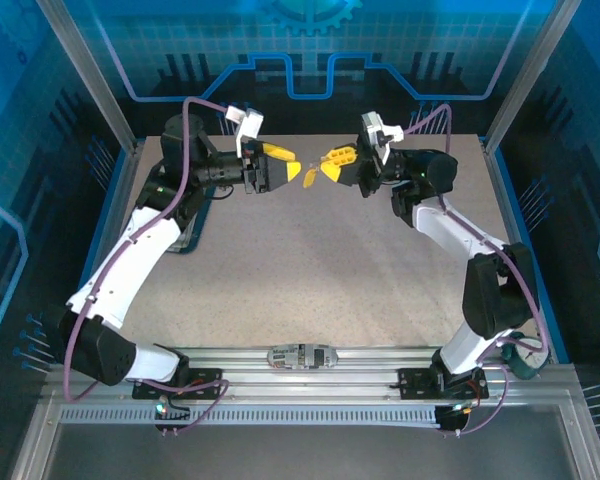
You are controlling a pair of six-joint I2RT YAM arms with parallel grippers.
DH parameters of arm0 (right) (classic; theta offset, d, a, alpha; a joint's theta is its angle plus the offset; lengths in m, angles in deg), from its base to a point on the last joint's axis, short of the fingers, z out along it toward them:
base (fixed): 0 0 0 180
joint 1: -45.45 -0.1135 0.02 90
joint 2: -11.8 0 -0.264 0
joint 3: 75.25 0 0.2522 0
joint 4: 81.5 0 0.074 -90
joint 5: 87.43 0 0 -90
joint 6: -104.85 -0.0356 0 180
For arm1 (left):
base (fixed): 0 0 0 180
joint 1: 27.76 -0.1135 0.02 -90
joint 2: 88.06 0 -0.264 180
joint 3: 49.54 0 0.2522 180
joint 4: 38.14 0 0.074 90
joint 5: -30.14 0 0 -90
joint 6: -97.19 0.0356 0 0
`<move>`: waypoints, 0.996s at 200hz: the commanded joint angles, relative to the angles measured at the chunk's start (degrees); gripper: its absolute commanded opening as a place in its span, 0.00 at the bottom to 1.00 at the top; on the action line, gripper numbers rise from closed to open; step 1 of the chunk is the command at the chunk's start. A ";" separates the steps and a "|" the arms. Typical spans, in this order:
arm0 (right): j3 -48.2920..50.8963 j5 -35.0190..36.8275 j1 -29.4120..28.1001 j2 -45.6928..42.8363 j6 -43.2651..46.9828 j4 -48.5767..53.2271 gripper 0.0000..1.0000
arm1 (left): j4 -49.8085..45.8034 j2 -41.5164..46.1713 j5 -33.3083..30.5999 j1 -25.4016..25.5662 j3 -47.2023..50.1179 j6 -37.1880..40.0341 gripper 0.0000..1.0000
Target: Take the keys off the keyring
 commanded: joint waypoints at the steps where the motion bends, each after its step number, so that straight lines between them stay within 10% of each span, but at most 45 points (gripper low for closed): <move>1: -1.97 -1.58 -0.96 0.67 -2.49 -2.47 0.00 | 3.01 -0.39 5.95 -0.29 -1.07 -2.32 0.63; 199: -4.69 -1.14 -2.28 1.46 -3.92 -2.47 0.00 | 14.18 -4.79 14.35 2.33 -1.45 -10.60 0.52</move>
